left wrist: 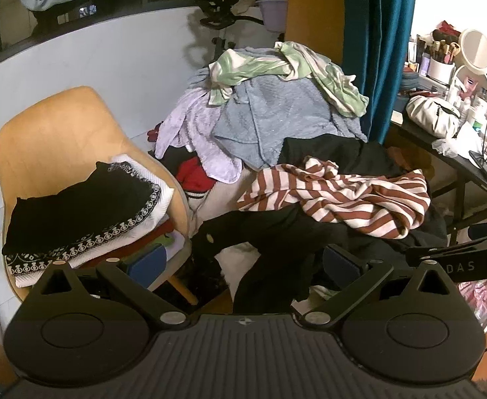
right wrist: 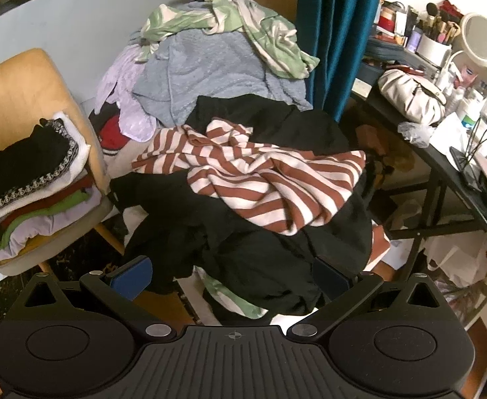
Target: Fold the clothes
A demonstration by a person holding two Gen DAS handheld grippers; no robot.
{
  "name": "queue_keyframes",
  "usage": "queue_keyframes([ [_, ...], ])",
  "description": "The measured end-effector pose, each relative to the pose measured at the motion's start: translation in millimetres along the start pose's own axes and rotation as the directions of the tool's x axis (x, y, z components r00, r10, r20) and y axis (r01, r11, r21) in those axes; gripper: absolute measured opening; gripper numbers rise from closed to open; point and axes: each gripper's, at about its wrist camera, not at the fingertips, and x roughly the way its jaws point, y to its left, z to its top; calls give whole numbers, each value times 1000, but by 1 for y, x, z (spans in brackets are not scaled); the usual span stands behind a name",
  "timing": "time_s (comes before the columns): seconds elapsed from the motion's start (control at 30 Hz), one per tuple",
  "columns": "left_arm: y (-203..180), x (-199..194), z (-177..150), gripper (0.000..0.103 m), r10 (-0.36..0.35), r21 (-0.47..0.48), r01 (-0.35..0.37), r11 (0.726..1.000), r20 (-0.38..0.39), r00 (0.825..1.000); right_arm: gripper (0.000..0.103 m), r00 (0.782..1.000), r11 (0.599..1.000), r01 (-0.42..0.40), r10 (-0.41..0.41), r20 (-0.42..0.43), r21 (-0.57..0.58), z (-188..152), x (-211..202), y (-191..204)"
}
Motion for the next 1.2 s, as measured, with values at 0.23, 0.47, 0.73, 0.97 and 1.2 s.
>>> queue_keyframes([
  [0.23, 27, 10, 8, 102, -22, -12, 22, 1000, -9, 1000, 102, 999, 999, 25, -25, 23, -25, 11, -1, 29],
  [0.47, 52, 16, 18, 102, -45, 28, 45, 999, -5, 999, 102, 999, 999, 43, -43, 7, 20, 18, 3, 52],
  [0.73, 92, 27, 26, 102, -65, 49, 66, 997, -14, 998, 102, 998, 996, 66, -66, -14, 61, 28, 10, 91],
  [0.97, 130, 41, 34, 102, -66, 30, 67, 997, -29, 997, 102, 995, 993, 98, -97, -29, 59, 39, 15, 123],
  [1.2, 152, 47, 34, 102, -83, 10, 83, 997, -36, 996, 102, 993, 993, 112, -111, -34, 44, 49, 16, 140],
])
